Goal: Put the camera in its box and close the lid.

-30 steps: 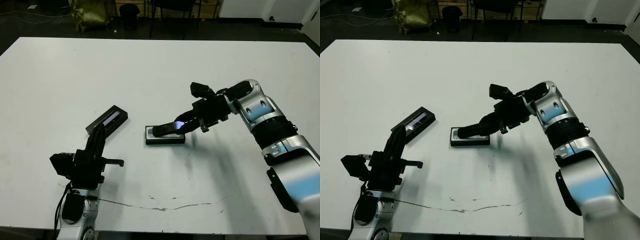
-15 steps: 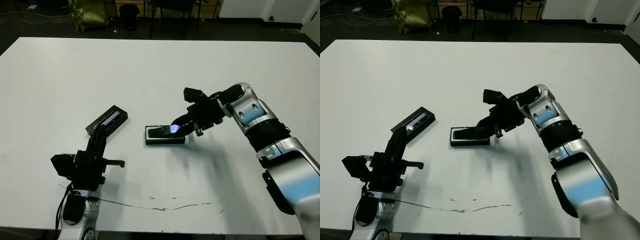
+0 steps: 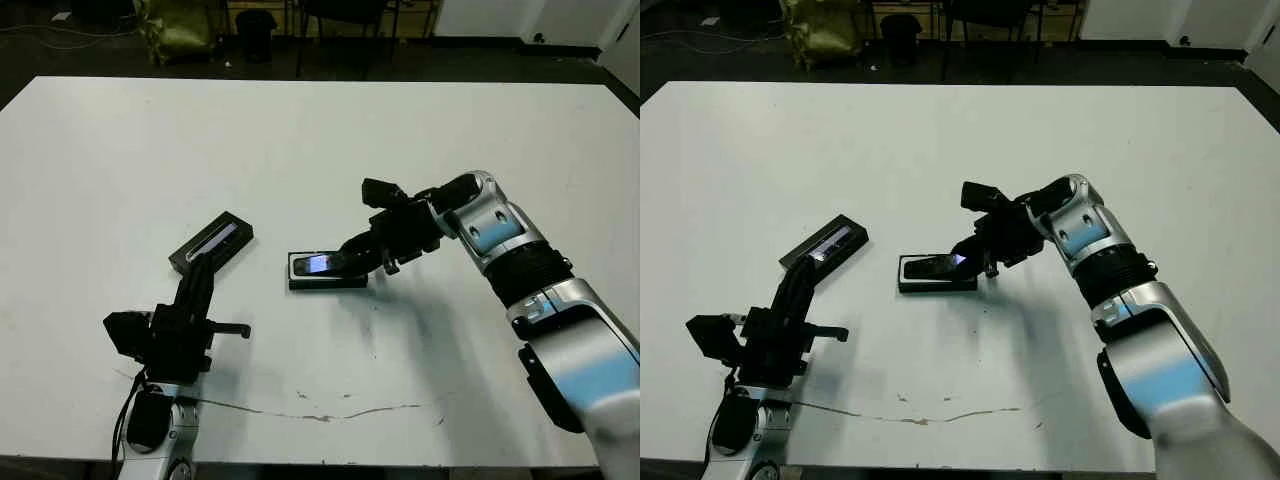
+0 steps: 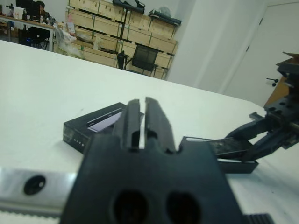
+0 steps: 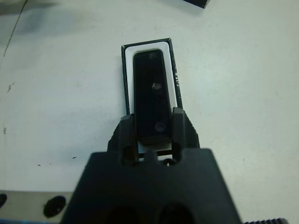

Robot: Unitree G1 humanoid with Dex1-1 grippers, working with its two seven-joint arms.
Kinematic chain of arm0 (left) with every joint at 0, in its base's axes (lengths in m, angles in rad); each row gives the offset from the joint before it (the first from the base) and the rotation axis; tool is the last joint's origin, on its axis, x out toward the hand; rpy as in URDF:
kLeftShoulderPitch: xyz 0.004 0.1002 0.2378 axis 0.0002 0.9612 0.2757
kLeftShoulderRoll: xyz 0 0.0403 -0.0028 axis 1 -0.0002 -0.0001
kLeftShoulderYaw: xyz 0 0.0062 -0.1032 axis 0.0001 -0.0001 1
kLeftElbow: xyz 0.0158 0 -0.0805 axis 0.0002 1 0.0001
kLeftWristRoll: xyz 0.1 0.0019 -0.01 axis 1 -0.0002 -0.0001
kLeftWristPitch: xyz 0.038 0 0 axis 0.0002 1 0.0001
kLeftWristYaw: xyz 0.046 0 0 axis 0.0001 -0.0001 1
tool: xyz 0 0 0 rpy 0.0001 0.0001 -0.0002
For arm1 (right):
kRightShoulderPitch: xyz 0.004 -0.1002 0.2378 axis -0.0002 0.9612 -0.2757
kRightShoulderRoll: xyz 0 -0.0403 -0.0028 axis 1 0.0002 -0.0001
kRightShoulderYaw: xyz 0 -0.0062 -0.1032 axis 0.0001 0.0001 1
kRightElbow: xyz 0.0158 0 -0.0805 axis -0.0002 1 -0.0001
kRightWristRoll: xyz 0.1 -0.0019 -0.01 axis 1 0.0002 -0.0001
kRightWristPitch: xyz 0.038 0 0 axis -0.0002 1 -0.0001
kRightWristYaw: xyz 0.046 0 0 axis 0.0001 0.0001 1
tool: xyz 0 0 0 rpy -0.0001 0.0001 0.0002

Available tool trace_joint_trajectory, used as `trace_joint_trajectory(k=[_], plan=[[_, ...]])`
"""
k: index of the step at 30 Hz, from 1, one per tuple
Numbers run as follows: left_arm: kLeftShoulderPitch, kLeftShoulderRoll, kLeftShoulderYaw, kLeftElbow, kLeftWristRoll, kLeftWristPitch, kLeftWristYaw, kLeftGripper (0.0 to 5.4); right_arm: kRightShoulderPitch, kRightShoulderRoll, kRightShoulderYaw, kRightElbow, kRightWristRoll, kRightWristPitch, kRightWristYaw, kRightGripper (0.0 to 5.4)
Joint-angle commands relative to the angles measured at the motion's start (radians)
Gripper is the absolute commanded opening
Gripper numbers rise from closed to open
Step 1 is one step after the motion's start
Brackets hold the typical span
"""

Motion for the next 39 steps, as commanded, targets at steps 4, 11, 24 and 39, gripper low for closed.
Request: trace_joint_trajectory(k=[4, 11, 24, 39], plan=[[0.010, 0.004, 0.002, 0.010, -0.003, 0.015, 0.002, 0.00, 0.064, 0.029, 0.006, -0.015, -0.017, -0.023, -0.079, 0.35], [0.013, 0.005, 0.000, 0.002, 0.007, 0.022, 0.008, 0.00, 0.045, 0.001, 0.008, -0.024, -0.041, -0.092, -0.078, 0.95], [0.011, 0.001, 0.001, 0.005, 0.006, 0.019, 0.009, 0.00, -0.011, -0.039, 0.013, 0.001, -0.053, -0.150, -0.026, 3.84], [0.007, 0.002, 0.005, 0.012, -0.005, 0.020, -0.001, 0.00, -0.027, -0.038, 0.007, 0.036, -0.049, -0.152, 0.015, 5.38]])
